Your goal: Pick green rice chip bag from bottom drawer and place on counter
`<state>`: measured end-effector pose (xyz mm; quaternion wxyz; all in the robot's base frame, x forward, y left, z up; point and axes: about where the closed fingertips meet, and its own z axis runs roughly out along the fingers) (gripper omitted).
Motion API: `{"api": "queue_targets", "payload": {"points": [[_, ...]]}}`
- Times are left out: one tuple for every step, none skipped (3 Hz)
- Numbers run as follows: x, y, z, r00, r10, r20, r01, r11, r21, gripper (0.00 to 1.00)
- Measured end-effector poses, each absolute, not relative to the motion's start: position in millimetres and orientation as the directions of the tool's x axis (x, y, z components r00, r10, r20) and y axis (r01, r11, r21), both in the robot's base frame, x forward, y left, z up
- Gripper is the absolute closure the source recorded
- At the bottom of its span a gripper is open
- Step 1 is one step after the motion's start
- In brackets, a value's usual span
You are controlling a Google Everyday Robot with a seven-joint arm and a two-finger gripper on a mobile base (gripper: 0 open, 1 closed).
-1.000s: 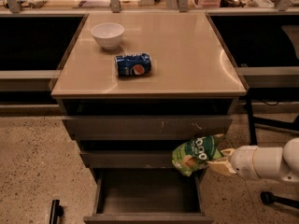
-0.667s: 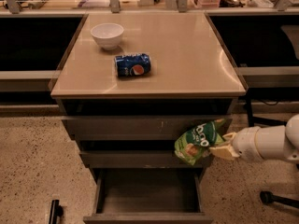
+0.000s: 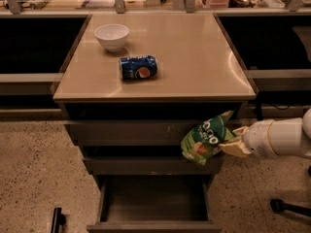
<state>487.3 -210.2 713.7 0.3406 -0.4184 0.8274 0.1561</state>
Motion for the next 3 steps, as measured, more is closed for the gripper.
{"api": "queue_targets", "payload": {"points": [[488.0, -210.5, 752.6, -0.395, -0.61, -0.687, -0.777, 0.621, -0.104, 1.0], [488.9, -207.0, 815.5, -0.367, -0.675, -0.64, -0.75, 0.622, -0.226, 1.0], [485.2, -208.7, 867.9, -0.358, -0.714, -0.602, -0.704, 0.63, -0.328, 1.0]]}}
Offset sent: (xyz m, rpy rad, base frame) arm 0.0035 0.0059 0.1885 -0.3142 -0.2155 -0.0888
